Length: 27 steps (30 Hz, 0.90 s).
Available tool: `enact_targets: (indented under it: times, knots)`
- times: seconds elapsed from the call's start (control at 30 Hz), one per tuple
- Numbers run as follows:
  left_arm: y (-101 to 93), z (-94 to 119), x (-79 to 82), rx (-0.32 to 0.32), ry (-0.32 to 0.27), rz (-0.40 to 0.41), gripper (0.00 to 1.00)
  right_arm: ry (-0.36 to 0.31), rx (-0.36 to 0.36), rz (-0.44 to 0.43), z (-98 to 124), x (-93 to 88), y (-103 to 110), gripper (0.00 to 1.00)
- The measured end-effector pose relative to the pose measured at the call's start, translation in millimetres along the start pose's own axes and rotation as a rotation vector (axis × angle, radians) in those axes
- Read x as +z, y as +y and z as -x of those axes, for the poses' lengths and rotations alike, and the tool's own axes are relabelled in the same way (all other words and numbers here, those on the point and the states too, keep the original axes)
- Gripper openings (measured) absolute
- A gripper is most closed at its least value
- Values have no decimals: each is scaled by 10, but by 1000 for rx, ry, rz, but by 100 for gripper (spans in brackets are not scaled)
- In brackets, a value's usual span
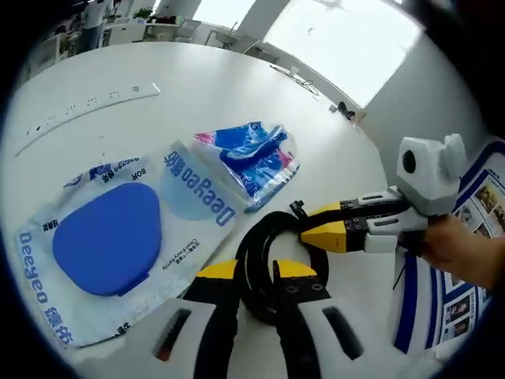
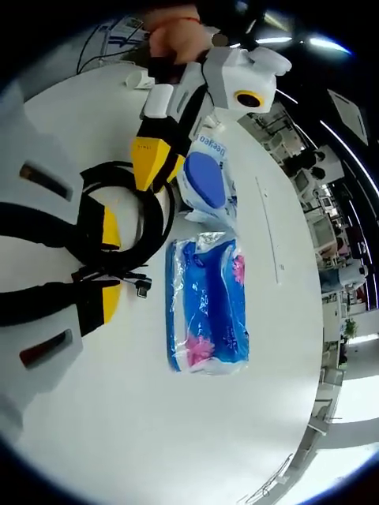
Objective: Arrange the tabletop items into an orderly group along one side of the table until the central work area is clear of visible clutter.
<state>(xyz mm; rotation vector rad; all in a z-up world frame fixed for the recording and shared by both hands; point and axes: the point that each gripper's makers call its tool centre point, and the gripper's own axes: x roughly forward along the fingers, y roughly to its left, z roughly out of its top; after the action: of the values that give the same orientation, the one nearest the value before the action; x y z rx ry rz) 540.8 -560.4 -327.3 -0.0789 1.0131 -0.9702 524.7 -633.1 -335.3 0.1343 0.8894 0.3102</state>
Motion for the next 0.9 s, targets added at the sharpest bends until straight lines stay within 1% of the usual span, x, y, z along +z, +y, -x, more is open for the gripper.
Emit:
enact_targets:
  times: [0.1, 0.4, 0.67, 0.77, 0.9]
  knots:
    - [-14, 12, -4, -3, 0, 0, 14, -3, -4, -1, 13, 4, -10, 14]
    - [-97, 81, -5, -15, -7, -3, 15, -32, -25, -5, 143, 64, -14, 18]
    - [-176, 221, 40, -22, -34, -17, 22, -57, -27, -4, 274, 139, 14, 23]
    - [-204, 278, 63, -24, -48, -18, 22, -66, -30, 4, 318, 165, 20, 24]
    - [-228, 338, 75, -25, -60, -24, 27, -74, -29, 17, 371, 199, 36, 25]
